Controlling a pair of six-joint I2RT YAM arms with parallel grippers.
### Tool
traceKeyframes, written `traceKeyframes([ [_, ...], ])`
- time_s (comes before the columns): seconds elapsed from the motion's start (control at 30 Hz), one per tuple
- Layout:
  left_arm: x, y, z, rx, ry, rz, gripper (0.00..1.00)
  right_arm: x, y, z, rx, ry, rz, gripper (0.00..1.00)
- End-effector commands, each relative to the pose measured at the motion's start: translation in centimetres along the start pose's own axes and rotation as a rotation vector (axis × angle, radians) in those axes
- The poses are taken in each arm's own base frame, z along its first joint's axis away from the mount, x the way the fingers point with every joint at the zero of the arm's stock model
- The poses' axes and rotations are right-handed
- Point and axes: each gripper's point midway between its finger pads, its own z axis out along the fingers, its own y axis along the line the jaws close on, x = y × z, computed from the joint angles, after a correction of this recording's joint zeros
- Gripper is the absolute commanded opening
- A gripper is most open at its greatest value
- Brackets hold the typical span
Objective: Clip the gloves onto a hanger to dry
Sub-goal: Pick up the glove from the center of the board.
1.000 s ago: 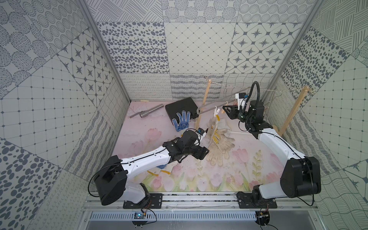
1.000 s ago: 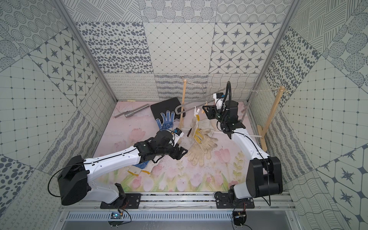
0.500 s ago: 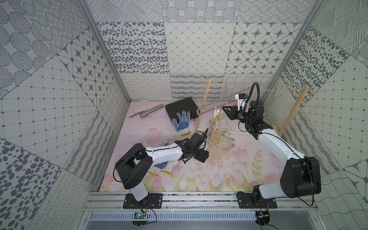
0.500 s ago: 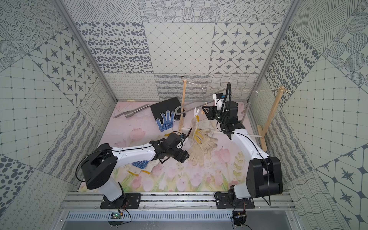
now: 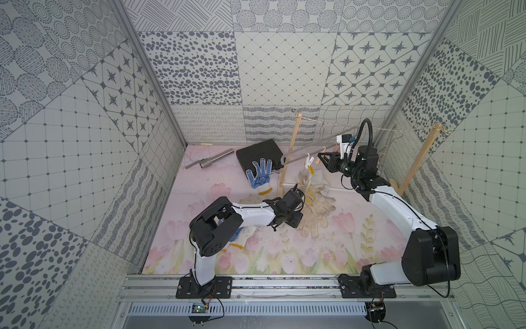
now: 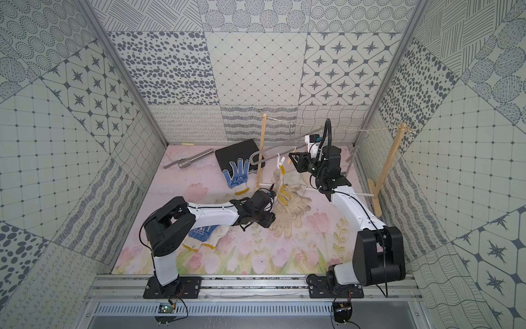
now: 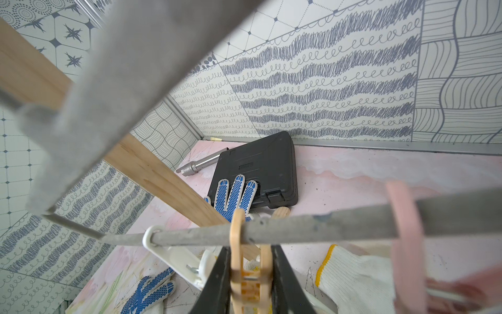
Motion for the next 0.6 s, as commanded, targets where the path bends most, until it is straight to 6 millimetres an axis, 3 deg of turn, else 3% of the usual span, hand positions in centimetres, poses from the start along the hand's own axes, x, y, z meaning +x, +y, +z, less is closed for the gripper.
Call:
traceKeyframes([
  [0.0, -0.8, 0.8, 0.9, -0.091, -0.031, 0.035, 0.45, -1.9, 1.3, -0.9, -0.044, -0.065, -0.039, 0.16],
  [0.23, 0.8, 0.3, 2.1, -0.096, 0.013, 0.063, 0.31, -2.0, 1.1, -0.8, -0.063, -0.063, -0.014, 0.17],
  [0.33, 1.5, 0.4, 2.2, -0.09, 0.027, 0.06, 0.16, -2.1, 1.0, -0.8, -0.062, -0.066, -0.015, 0.16],
  [0.47, 2.4, 0.7, 1.3, -0.093, 0.025, 0.066, 0.0, -2.3, 1.0, -0.9, -0.06, -0.07, -0.017, 0.16],
  [0.57, 4.3, 1.4, -0.5, -0.096, 0.045, 0.068, 0.0, -2.3, 0.9, -1.0, -0.058, -0.068, -0.015, 0.16],
])
